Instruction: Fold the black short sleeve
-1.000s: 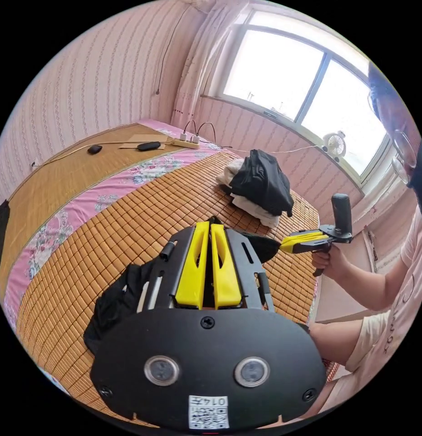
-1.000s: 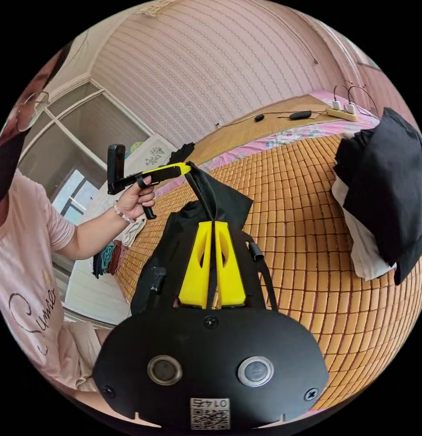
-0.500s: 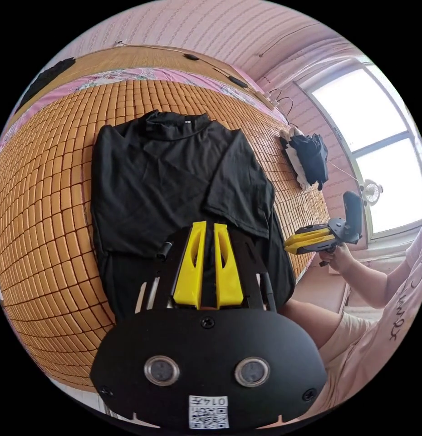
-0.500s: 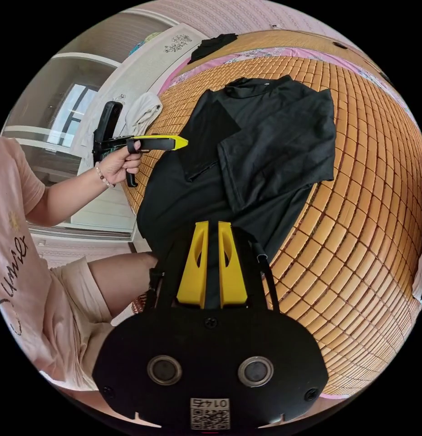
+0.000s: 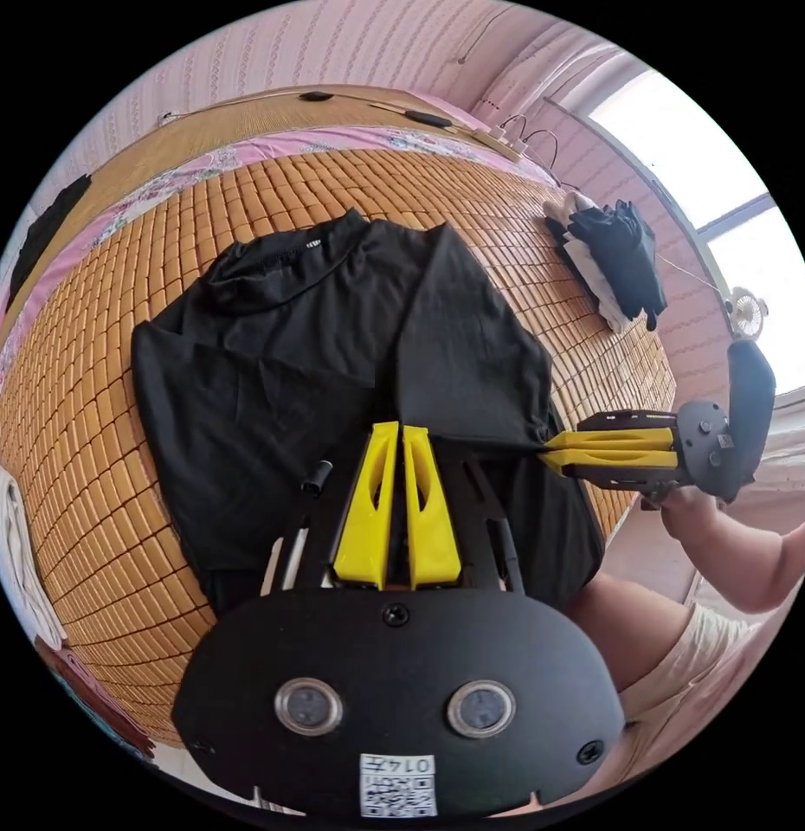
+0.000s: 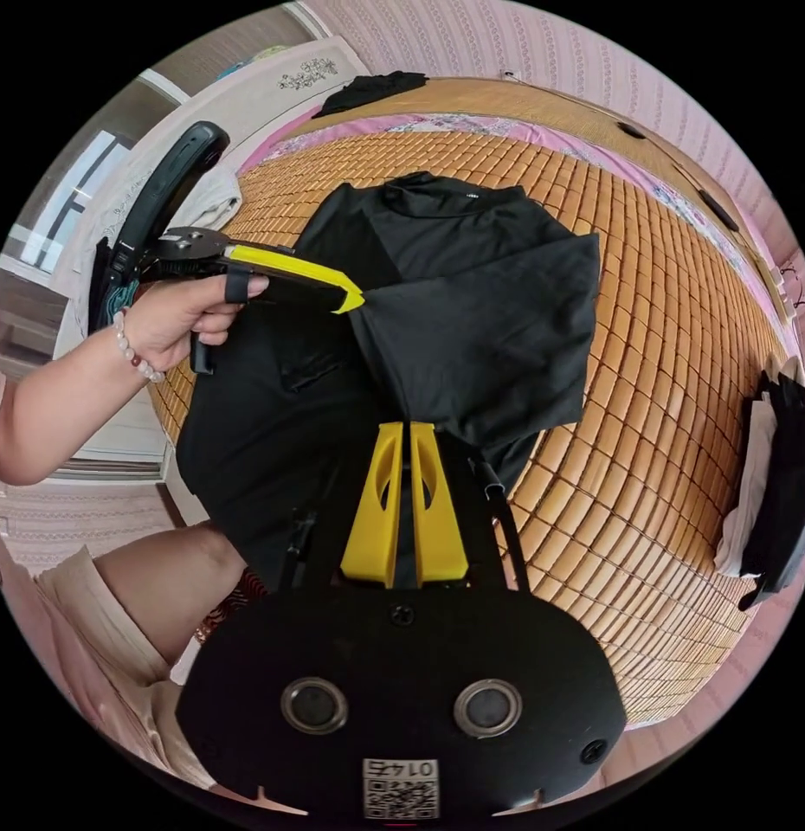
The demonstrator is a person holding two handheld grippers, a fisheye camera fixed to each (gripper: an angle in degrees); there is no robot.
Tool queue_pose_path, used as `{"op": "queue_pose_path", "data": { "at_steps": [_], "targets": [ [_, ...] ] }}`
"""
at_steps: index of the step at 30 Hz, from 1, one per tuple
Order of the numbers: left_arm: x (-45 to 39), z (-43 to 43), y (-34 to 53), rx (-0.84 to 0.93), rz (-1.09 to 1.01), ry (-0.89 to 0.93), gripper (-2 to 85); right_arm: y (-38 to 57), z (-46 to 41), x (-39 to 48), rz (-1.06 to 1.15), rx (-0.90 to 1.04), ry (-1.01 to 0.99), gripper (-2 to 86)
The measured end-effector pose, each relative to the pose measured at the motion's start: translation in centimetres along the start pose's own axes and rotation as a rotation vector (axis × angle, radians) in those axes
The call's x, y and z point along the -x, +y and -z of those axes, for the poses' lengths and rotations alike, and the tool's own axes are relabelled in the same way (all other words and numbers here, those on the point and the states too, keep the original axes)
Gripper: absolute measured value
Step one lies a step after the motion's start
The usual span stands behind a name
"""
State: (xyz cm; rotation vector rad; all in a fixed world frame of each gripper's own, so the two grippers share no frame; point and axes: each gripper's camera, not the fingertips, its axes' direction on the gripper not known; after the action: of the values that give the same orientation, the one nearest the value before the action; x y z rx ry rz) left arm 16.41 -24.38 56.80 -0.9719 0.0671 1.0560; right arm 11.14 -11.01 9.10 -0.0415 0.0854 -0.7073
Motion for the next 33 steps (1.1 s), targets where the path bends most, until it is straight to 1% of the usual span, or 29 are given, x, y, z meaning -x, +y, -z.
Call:
{"op": "queue_pose_path", "data": {
  "at_steps": [3, 6, 10, 12, 14, 17, 18, 21, 22, 24, 25, 28, 30, 31, 33],
  "targets": [
    [-0.1, 2.8, 1.0, -0.084, 0.009, 0.005, -0.9, -0.5, 3.2, 1.0, 0.047, -0.055, 0.015, 1.0],
    [0.8, 4.0, 2.5, -0.121, 0.034, -0.012, -0.8, -1.1, 5.0, 2.0, 0.087, -0.09, -0.029, 1.1],
    [2.7, 1.8, 4.6, -0.066, 0.08, -0.034, -0.3, -2.0, 2.8, 2.6, 0.098, -0.031, -0.138, 2.2],
    [4.3, -1.2, 5.8, -0.008, 0.126, -0.026, 0.9, -2.1, 1.1, 2.7, 0.083, 0.002, -0.138, 3.5],
    [5.6, -2.7, 6.4, 0.036, 0.162, 0.003, 2.4, -2.3, -0.5, 2.3, 0.068, 0.076, -0.115, 5.5],
    [7.6, -2.3, 7.4, -0.054, 0.185, 0.034, 3.9, -2.6, 0.7, 0.8, 0.051, 0.045, -0.148, 7.0],
    [8.5, -2.0, 7.6, -0.079, 0.192, 0.011, 4.2, -2.8, 1.1, 0.3, 0.045, 0.031, -0.14, 7.1],
    [11.9, -1.3, 7.7, -0.14, 0.229, -0.057, 4.3, -5.2, 2.8, -3.1, 0.004, -0.049, -0.042, 8.9],
    [12.7, -1.2, 7.6, -0.157, 0.235, -0.07, 4.3, -6.8, 3.4, -4.7, -0.018, -0.09, -0.014, 11.0],
    [16.0, -1.4, 6.9, -0.22, 0.276, -0.11, 4.8, -9.3, 3.9, -7.0, -0.05, -0.158, 0.003, 13.0],
    [16.9, -1.6, 6.7, -0.234, 0.289, -0.107, 5.0, -11.0, 3.8, -8.4, -0.077, -0.186, 0.006, 13.6],
    [21.2, -3.0, 5.6, -0.285, 0.372, -0.023, 6.9, -14.9, 2.0, -10.9, -0.124, -0.157, 0.031, 14.4],
    [23.3, -4.6, 4.7, -0.292, 0.398, 0.021, 8.0, -16.7, 0.4, -11.9, -0.135, -0.117, 0.061, 13.2],
    [23.7, -5.0, 4.5, -0.284, 0.397, 0.025, 8.2, -17.5, -0.6, -12.7, -0.15, -0.071, 0.06, 10.3],
    [24.5, -6.7, 3.7, -0.244, 0.376, 0.0, 8.3, -17.8, -0.4, -14.3, -0.207, -0.06, 0.056, 6.2]
  ]
}}
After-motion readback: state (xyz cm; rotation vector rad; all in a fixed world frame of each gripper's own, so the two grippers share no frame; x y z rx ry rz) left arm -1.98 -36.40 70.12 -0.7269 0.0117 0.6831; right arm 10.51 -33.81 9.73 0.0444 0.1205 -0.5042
